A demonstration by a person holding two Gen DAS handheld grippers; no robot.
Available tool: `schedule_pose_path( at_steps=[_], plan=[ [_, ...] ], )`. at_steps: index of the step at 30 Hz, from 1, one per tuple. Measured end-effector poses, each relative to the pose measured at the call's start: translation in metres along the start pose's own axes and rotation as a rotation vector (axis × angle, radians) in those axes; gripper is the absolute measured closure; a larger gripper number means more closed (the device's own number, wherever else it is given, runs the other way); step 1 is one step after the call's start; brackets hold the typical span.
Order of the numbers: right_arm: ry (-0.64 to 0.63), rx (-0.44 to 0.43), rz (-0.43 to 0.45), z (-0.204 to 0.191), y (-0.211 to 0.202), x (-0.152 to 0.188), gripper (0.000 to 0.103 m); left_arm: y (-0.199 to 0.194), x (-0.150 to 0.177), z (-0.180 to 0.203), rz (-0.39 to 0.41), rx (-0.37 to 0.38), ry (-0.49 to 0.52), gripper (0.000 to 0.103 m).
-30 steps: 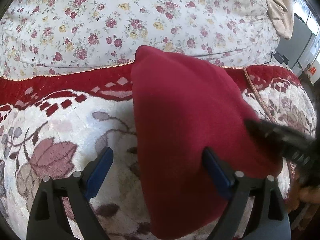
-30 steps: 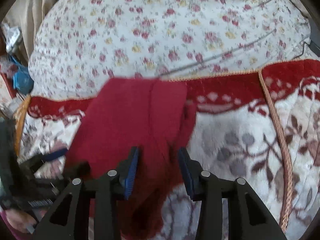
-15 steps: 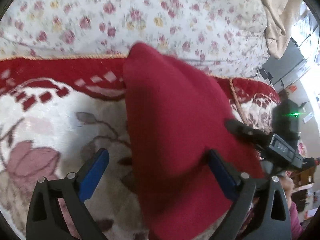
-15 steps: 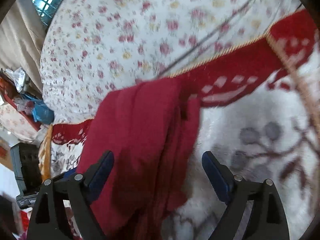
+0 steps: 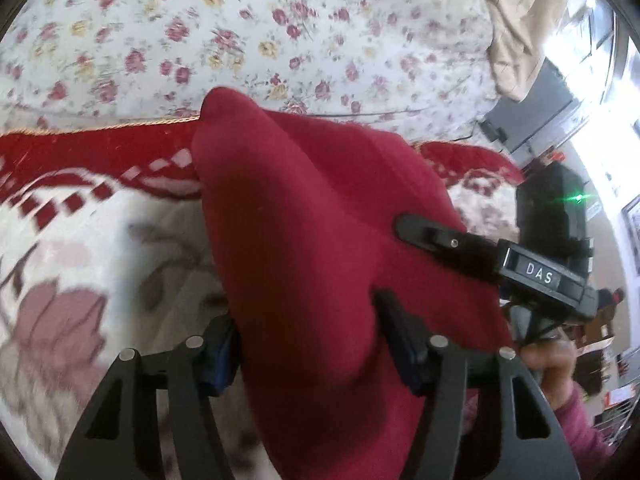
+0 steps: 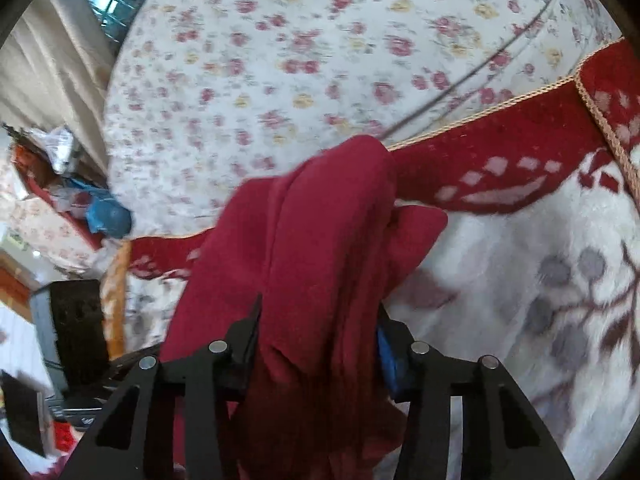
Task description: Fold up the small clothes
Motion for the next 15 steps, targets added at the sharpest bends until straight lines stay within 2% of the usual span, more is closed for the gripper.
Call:
schedule_pose_path(
  at_steps=[2,4,5,8,9,11,15],
  plan=[
    [-0.013,-0.025,-0.027,-0.019,-0.007,0.014,0.052,-0.022,0.013,-0.001,0.006,-0.002,-0.005,0.041],
    [-0.035,-0.041,-0.048,-0.033,-0.006,0.03,0.051,-0.042,0.035,-0.001,0.008,-0.046,0.003,0.041],
    [-0.05,-0.035,-0.061,-0.039,-0.002,0.039,0.047,-0.046,0.045,-0.002,0.004,-0.07,0.004,0.041],
    [-0.088,0.073,-0.119,-0.046,0.019,0.065,0.038,-0.044,0.078,-0.017,-0.032,-0.184,-0.003,0.037],
    [-0.125,0.134,-0.119,-0.049,0.02,0.073,0.035,-0.041,0.088,-0.026,-0.035,-0.204,-0.029,0.03],
    [-0.157,0.167,-0.093,-0.056,0.008,0.08,0.034,-0.047,0.095,-0.033,0.013,-0.203,-0.069,0.019],
    [-0.254,0.206,-0.018,-0.086,-0.04,0.092,0.034,-0.071,0.097,-0.031,0.097,-0.282,-0.074,0.017]
  ],
)
Point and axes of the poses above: each gripper's, at about its wrist camera, not at the fingertips, and y roughly the way its jaws point, z to its right, x to its underside, the point moved 1 cm from there along y, roughly the way its jaws point, and after that the axes turned 3 degrees about x, right-handed, at the moved point
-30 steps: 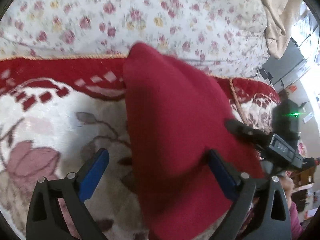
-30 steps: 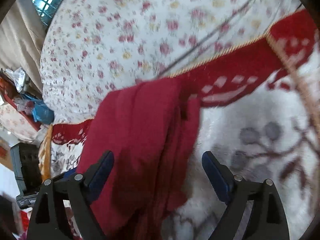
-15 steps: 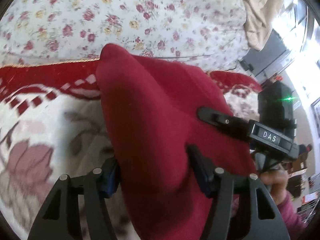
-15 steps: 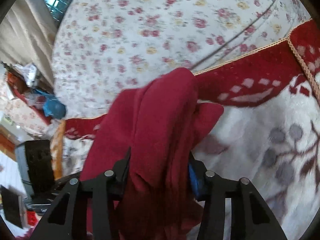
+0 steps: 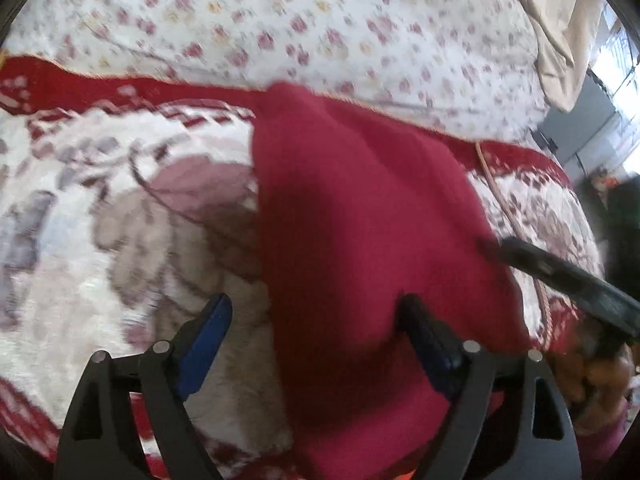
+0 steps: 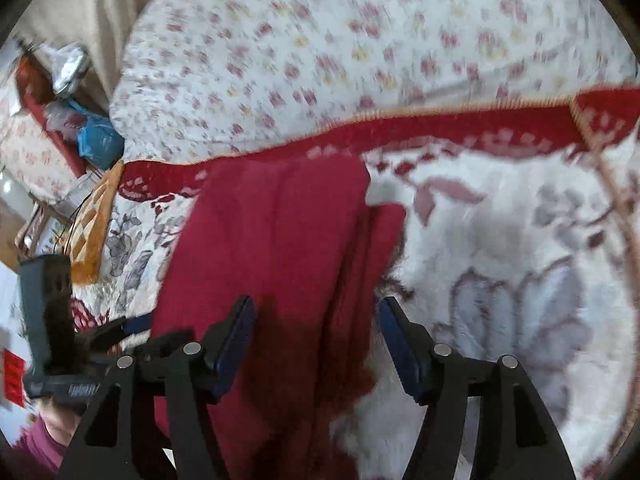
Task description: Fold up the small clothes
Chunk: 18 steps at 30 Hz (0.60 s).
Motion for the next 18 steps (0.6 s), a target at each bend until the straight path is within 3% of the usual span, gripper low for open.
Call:
schedule_pose_path(
  at_steps=[2,4,7,12,17,18],
  plan=[
    [-0.074,0.006,0.024,-0.018,-0.018,0.005,0.034,-0.007,-0.001,0.001,0.035,-0.047,0.009,0.017],
    [-0.136,0.013,0.055,-0.035,-0.029,0.013,0.045,-0.012,-0.002,0.002,0.055,-0.079,0.013,0.017],
    [-0.17,-0.014,0.045,-0.05,-0.023,0.022,0.053,-0.019,-0.001,0.003,0.076,-0.093,0.008,0.017],
    [-0.241,0.124,-0.034,-0.053,0.018,0.045,0.065,-0.034,0.002,0.008,0.12,-0.141,0.018,0.017],
    [-0.234,0.138,-0.026,-0.054,0.014,0.051,0.063,-0.054,0.004,0.013,0.181,-0.182,0.05,0.017],
    [-0.225,0.134,-0.02,-0.055,0.009,0.05,0.057,-0.058,0.004,0.014,0.192,-0.189,0.055,0.017]
  ],
)
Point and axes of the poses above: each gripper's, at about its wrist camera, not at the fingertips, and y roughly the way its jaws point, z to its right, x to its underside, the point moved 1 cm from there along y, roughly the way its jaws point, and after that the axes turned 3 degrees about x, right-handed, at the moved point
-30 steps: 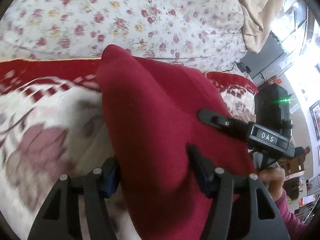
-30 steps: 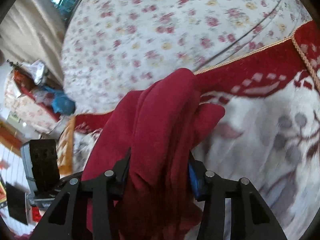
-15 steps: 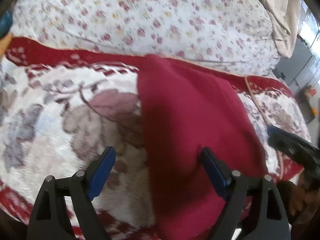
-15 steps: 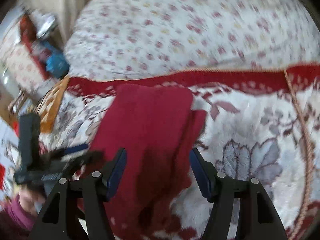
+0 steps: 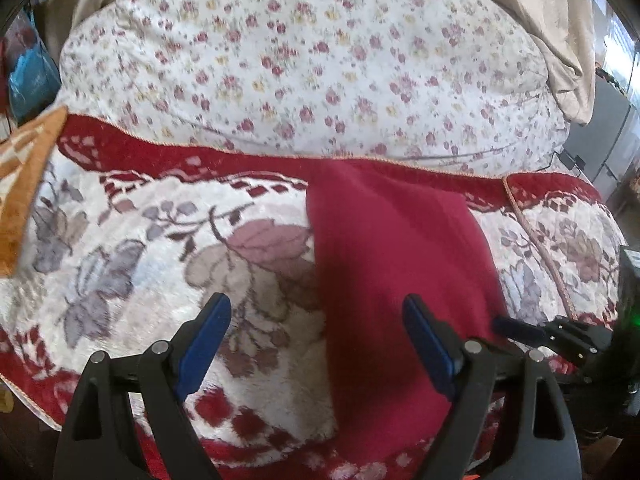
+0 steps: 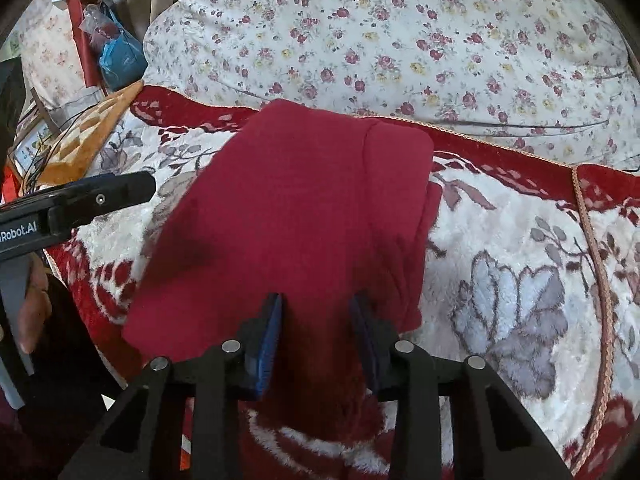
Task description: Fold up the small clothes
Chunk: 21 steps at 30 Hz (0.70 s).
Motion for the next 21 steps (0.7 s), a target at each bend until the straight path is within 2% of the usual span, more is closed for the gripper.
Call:
schedule_pose_path(
  at_steps=[1,4,9,21],
  plan=[
    [0.016,-0.005,0.013,0.001,-0.007,-0.001,0.046,-0.003,-0.001,0.001,0.007,-0.007,0.003,0.017],
    [0.045,0.017,0.059,-0.001,-0.025,-0.005,0.029,-0.011,-0.003,0.006,0.033,-0.022,0.023,0.017],
    [0.072,0.064,0.087,-0.003,-0.041,-0.011,0.025,-0.021,-0.004,0.014,0.058,-0.033,0.043,0.017],
    [0.128,0.131,0.114,-0.002,-0.046,-0.022,0.013,-0.03,-0.007,0.021,0.103,-0.072,0.055,0.017]
  ],
)
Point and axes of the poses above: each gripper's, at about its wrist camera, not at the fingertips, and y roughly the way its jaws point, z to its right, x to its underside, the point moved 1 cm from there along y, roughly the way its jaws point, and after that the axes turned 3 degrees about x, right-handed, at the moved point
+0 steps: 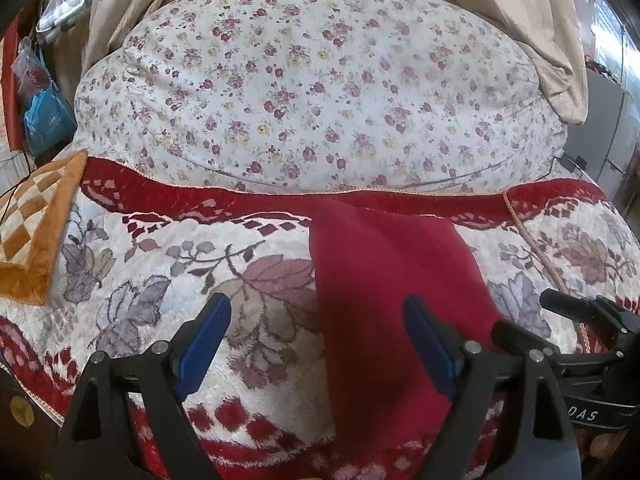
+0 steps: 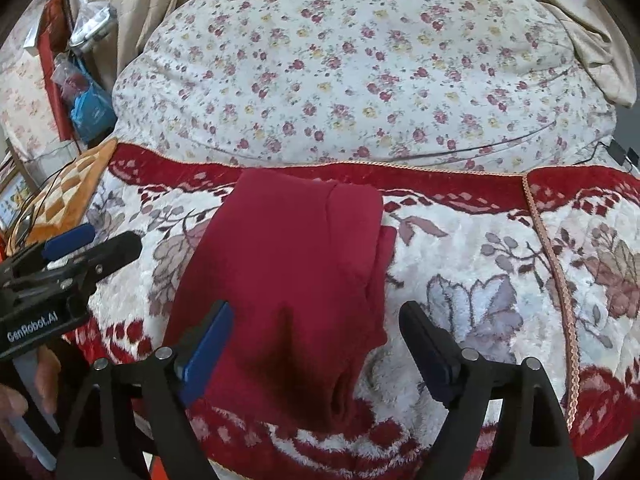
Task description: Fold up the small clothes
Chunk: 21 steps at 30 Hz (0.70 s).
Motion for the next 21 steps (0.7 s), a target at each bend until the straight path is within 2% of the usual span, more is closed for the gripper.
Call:
schedule_pose_path(
  at_steps=[21],
  plan=[
    [0.021,0.022,-0.022,0.0,0.015,-0.006,0.011,0.015,0.001,-0.004,-0.02,-0.021,-0.009,0.017]
  ],
)
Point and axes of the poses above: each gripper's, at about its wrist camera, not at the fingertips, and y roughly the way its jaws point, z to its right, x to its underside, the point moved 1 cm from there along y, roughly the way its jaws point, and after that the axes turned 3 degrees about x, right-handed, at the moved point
